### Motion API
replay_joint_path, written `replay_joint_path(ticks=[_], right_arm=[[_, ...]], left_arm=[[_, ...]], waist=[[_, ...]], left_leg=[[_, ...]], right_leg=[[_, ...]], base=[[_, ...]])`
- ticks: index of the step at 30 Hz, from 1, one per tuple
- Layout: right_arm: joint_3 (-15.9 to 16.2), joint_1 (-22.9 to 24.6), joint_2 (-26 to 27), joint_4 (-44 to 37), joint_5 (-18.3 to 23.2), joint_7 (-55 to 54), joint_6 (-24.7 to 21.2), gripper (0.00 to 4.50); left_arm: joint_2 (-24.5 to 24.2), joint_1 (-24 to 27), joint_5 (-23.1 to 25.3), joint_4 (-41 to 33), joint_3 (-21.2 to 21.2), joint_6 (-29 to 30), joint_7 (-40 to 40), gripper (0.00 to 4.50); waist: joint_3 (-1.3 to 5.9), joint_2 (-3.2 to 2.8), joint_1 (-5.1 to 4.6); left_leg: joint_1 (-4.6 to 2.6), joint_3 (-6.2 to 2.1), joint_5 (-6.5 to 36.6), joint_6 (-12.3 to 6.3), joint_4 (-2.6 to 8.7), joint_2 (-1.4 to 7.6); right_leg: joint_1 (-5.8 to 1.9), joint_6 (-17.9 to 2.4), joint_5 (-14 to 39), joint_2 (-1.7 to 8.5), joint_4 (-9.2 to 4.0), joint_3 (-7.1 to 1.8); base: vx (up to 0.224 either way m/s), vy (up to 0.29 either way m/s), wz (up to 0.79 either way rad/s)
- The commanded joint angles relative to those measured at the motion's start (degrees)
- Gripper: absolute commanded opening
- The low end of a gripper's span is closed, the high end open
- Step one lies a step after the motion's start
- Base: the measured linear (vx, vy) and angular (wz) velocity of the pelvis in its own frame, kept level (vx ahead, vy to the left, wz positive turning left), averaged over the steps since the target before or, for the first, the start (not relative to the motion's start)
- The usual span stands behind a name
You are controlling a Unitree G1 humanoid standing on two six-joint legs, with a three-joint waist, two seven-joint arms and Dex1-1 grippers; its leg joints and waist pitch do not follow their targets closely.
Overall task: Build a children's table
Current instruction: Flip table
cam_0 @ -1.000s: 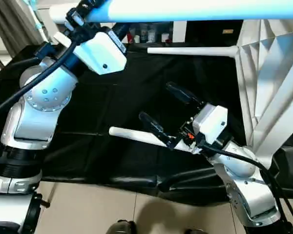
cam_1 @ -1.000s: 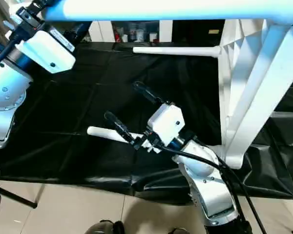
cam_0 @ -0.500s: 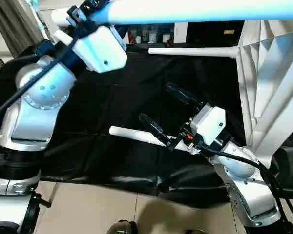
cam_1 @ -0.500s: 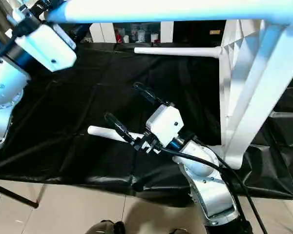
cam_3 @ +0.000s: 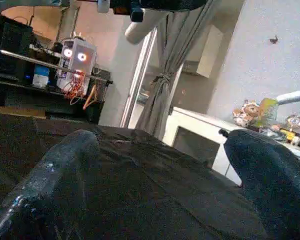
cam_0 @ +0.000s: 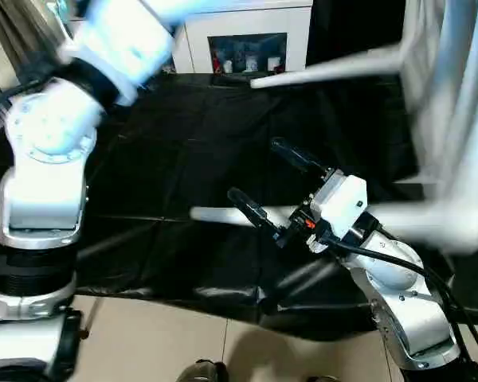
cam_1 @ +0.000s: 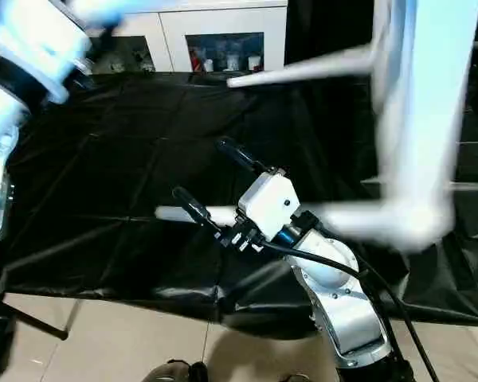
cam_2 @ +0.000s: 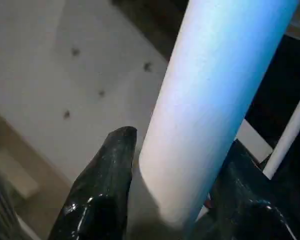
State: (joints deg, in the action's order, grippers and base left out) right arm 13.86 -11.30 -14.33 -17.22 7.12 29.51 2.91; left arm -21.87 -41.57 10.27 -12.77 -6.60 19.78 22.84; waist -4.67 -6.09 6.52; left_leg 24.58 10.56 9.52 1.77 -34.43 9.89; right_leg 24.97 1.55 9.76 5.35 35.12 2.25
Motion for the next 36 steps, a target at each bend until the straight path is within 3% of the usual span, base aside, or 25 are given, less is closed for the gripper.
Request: replay_joint_path(ticks=[1,4,7,11,14,18,21,25,26,36], right_arm=[[-0.31,-0.71,-0.09,0.54,0.02,0.66,0.47,4.5],[-0.47,-0.76,-0.25,0.68,-0.01,0.64,0.57,4.5],[-0.63,-0.63,-0.46,0.8,0.0,0.68,0.52,4.5],[-0.71,-0.5,-0.78,0.91,-0.17,0.75,0.24,4.5],[-0.67,-0.47,-1.06,1.1,-0.44,0.78,0.1,4.5],[-0.98,-0.5,-1.23,1.75,-0.78,0.29,0.03,4.5],[-1.33,-0.16,-1.18,3.59,-2.23,-0.88,1.04,4.5],[-1.4,0.2,-1.2,4.39,-2.25,-0.88,1.48,4.5],[-1.5,0.74,-1.22,4.72,-2.1,-0.84,1.95,4.5],[-2.92,8.89,0.21,6.47,-1.53,-3.14,7.56,4.5]], left_arm=[[2.56,-0.33,-5.58,-0.26,-4.47,2.94,-3.74,1.97],[4.11,0.51,-5.53,-1.3,-6.14,3.61,-5.06,1.97],[5.84,2.87,-5.19,-2.37,-8.52,3.86,-7.49,1.97],[7.31,5.65,-5.48,-2.98,-10.44,3.65,-10.48,1.97],[8.84,7.32,-5.82,-3.25,-12.24,3.71,-12.79,1.97],[10.68,10.06,-7.58,-3.86,-13.78,-0.5,-13.42,1.97],[12.61,13.77,-8.82,-4.84,-13.72,-3.25,-13.32,1.97],[13.0,14.86,-8.4,-4.9,-13.76,-4.09,-14.05,1.95],[13.19,15.29,-8.32,-5.1,-13.86,-4.01,-14.65,1.93],[12.61,17.18,-8.11,-4.36,-13.94,-6.02,-16.11,1.85]], waist=[[3.92,1.51,-0.14],[4.05,1.69,-0.14],[4.27,2.03,-0.14],[4.09,2.19,-0.32],[3.91,2.45,-0.44],[3.76,2.57,-0.61],[3.75,2.65,-0.65],[3.73,2.78,-0.44],[3.67,3.04,-0.44],[3.28,3.41,-0.28]], left_leg=[[-1.41,-1.49,12.7,-3.0,4.2,2.15],[-1.3,-1.53,11.03,-3.84,4.03,2.19],[-0.98,-1.46,7.26,-5.97,3.54,2.18],[-0.89,-1.34,7.18,-7.21,3.46,2.09],[-1.04,-1.3,8.96,-6.88,3.57,2.16],[-1.08,-1.37,9.95,-6.17,3.78,2.3],[-1.22,-1.42,9.91,-5.86,3.79,2.49],[-1.36,-1.38,9.54,-6.27,3.72,2.54],[-1.32,-1.35,9.47,-6.34,3.73,2.53],[-1.29,-1.4,12.19,-5.5,4.02,2.58]], right_leg=[[-2.38,-9.71,15.3,2.3,-4.33,-1.49],[-2.54,-10.13,12.53,2.22,-4.17,-1.4],[-2.8,-11.45,7.42,2.28,-3.66,-1.27],[-2.76,-11.73,7.72,2.18,-3.77,-1.22],[-2.66,-11.3,10.38,2.17,-4.08,-1.25],[-2.6,-10.86,11.99,2.2,-4.27,-1.27],[-2.49,-11.5,9.52,2.05,-4.09,-1.29],[-2.56,-11.91,7.2,2.04,-3.9,-1.36],[-2.59,-11.86,7.01,2.02,-3.91,-1.36],[-2.6,-11.07,8.97,2.22,-4.24,-1.51]], base=[[0.0,0.0,0.0],[0.0,0.0,0.0],[0.0,0.0,0.0],[0.0,0.0,0.0],[0.0,0.0,0.0],[0.0,0.0,0.0],[0.0,0.0,0.0],[0.0,0.0,0.0],[0.0,0.0,0.0],[0.0,0.0,0.0]])
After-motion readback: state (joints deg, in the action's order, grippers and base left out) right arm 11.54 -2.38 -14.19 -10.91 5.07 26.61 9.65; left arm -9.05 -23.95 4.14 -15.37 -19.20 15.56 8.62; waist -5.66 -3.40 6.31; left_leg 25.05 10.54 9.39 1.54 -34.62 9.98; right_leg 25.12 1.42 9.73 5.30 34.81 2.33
